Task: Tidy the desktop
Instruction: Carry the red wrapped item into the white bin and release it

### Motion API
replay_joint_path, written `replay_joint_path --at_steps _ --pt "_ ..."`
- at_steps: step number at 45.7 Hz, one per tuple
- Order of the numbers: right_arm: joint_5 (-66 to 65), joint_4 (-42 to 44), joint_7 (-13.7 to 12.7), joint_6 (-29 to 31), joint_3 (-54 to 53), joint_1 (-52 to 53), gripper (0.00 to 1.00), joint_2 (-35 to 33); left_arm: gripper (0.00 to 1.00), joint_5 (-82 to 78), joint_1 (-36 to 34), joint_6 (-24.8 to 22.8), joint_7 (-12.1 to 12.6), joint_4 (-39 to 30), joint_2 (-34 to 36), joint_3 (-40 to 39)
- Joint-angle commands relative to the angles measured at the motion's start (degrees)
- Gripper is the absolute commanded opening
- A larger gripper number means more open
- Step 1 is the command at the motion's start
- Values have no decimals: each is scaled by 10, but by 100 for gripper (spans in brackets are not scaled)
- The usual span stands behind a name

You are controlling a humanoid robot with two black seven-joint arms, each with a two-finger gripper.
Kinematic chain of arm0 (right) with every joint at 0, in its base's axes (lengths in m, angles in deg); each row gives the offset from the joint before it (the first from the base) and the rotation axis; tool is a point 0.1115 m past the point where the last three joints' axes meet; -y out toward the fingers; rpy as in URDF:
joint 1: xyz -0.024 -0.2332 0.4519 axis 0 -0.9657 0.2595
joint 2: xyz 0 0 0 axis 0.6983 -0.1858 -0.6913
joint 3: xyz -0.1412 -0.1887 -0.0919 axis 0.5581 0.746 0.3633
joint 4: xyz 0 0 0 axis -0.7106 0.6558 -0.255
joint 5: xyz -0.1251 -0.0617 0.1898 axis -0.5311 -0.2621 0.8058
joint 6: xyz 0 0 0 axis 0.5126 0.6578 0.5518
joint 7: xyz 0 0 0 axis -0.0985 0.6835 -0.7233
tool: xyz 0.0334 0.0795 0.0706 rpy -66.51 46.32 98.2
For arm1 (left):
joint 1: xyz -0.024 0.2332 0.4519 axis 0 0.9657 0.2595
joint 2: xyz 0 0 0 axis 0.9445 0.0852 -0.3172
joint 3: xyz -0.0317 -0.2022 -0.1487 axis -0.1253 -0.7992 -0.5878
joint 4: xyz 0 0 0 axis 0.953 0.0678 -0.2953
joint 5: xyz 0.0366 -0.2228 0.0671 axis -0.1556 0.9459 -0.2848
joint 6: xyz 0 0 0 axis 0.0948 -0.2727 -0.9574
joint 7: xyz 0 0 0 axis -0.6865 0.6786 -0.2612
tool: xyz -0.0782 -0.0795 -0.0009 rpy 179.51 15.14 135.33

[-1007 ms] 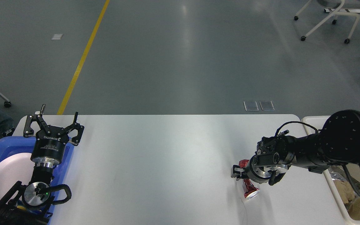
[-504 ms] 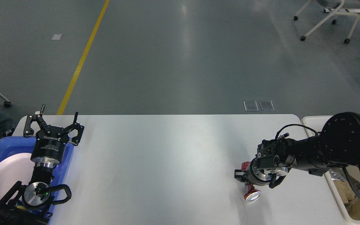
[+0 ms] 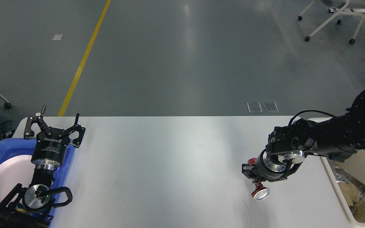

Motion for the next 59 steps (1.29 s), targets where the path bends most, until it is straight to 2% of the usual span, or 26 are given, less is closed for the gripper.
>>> replay_joint_path --at_steps 1,6,12,15,35,39,46,53,59 --pt "56 -45 1 55 7 100 0 -53 96 0 0 0 0 0 0 0" --pt "73 -93 0 110 39 209 0 -87 96 0 0 0 0 0 0 0" --pt "88 -198 -3 116 88 361 0 -93 96 0 0 0 0 0 0 0" --pt "104 -229 -5 111 104 404 0 -89 96 0 0 0 0 0 0 0" --pt "100 -232 -7 102 147 403 0 -89 96 0 0 0 0 0 0 0" --pt "101 -205 -6 99 184 385 0 -111 96 0 0 0 0 0 0 0" --pt "96 -101 -5 88 208 295 0 -200 96 0 0 0 0 0 0 0" --pt "47 39 -2 62 185 154 0 -266 96 0 0 0 0 0 0 1" --pt "39 169 0 5 107 -19 0 -290 96 0 0 0 0 0 0 1"
